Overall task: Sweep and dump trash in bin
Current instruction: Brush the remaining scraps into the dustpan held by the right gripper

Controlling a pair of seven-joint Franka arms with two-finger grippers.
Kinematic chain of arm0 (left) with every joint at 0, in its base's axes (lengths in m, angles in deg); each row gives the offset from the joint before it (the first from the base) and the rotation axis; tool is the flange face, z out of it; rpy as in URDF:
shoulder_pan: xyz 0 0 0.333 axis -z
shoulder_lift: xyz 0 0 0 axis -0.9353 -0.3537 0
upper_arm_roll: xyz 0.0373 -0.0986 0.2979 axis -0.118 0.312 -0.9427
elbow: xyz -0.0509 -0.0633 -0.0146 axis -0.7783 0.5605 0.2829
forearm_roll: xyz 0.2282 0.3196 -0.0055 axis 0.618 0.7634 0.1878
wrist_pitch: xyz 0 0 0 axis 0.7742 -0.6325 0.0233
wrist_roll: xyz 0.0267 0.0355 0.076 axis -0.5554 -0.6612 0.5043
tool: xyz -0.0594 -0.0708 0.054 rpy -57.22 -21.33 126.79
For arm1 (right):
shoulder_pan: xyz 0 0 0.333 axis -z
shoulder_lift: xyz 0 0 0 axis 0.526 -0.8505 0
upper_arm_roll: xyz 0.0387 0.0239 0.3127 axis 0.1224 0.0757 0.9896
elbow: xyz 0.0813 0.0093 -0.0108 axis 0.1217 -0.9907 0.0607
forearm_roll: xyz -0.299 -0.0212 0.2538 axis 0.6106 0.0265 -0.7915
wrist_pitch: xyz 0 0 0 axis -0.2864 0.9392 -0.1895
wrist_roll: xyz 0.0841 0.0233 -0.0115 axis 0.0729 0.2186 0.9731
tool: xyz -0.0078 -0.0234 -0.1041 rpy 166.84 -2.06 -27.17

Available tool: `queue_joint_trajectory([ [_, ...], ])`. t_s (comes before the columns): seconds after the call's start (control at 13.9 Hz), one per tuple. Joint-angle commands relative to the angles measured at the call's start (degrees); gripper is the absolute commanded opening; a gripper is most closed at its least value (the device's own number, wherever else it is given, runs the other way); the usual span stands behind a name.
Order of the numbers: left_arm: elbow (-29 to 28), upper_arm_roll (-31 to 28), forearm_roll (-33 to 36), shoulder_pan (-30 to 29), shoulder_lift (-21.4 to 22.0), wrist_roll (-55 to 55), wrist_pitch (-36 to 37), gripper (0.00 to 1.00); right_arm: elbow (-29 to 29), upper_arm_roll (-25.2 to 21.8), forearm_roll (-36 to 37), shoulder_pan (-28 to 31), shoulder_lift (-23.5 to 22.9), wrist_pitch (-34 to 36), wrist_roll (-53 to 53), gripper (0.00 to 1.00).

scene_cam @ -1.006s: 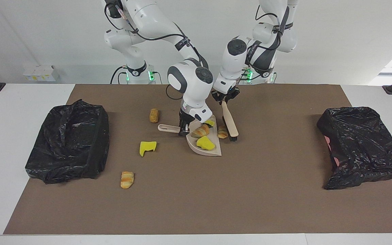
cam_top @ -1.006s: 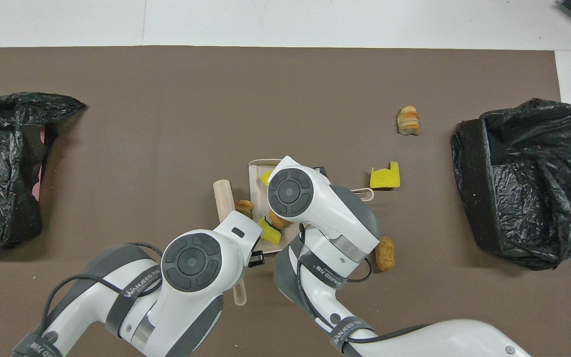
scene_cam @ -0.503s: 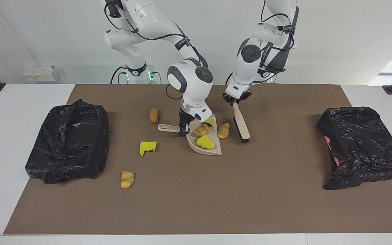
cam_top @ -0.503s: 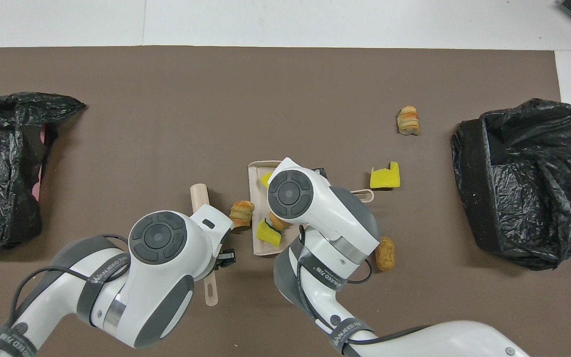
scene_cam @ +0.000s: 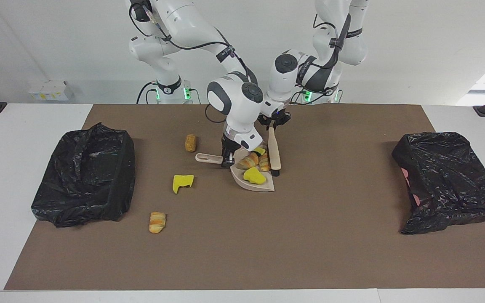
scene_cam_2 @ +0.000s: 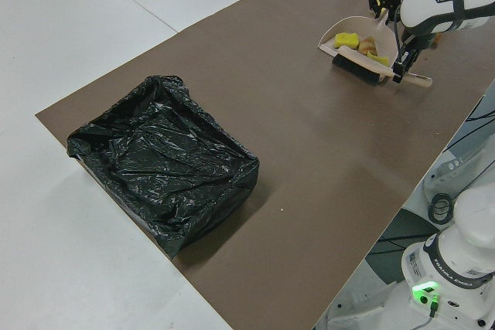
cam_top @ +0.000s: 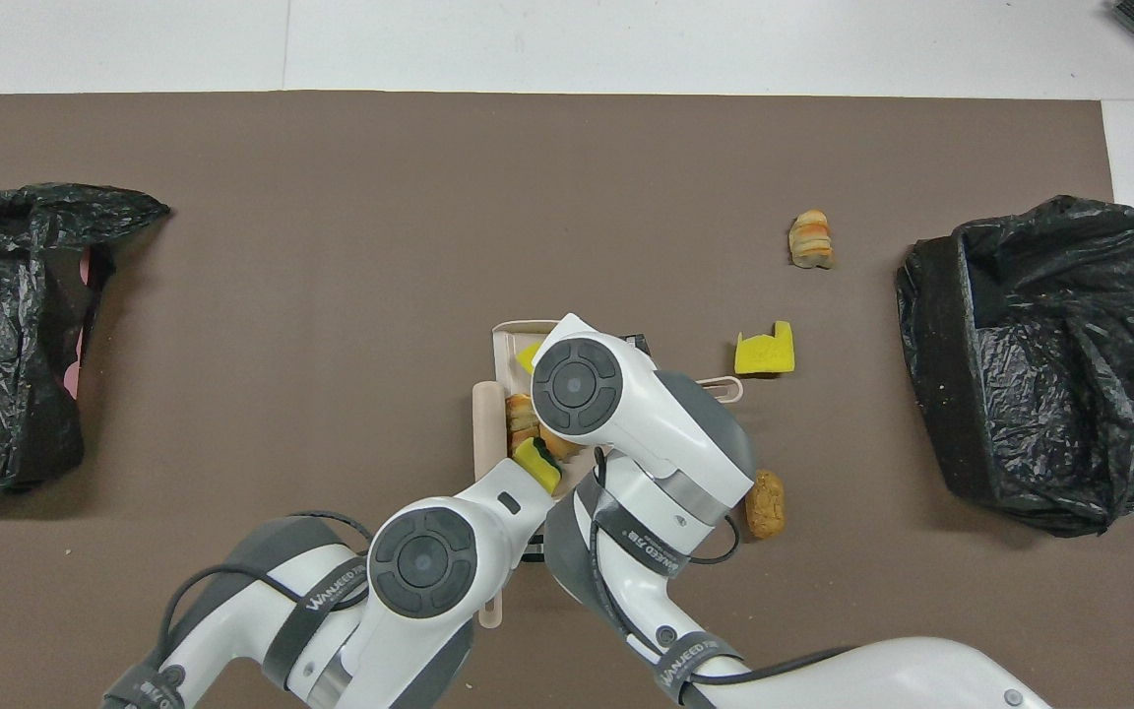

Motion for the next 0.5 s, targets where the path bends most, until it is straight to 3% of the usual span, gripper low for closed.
queue_joint_trajectory([
  [0.0, 0.08, -1.17, -1.71, 0.70, 0.08, 6.19, -0.67, 0.00, -2.15, 0.26, -1.37, 0.24, 1.54, -0.79, 0.90, 0.00],
  [0.43, 0.25, -1.61, -1.72, -7.73, -0.80, 5.75, 0.83, 0.00, -1.10, 0.26, -1.37, 0.42, 1.02, -0.87, 0.90, 0.00],
])
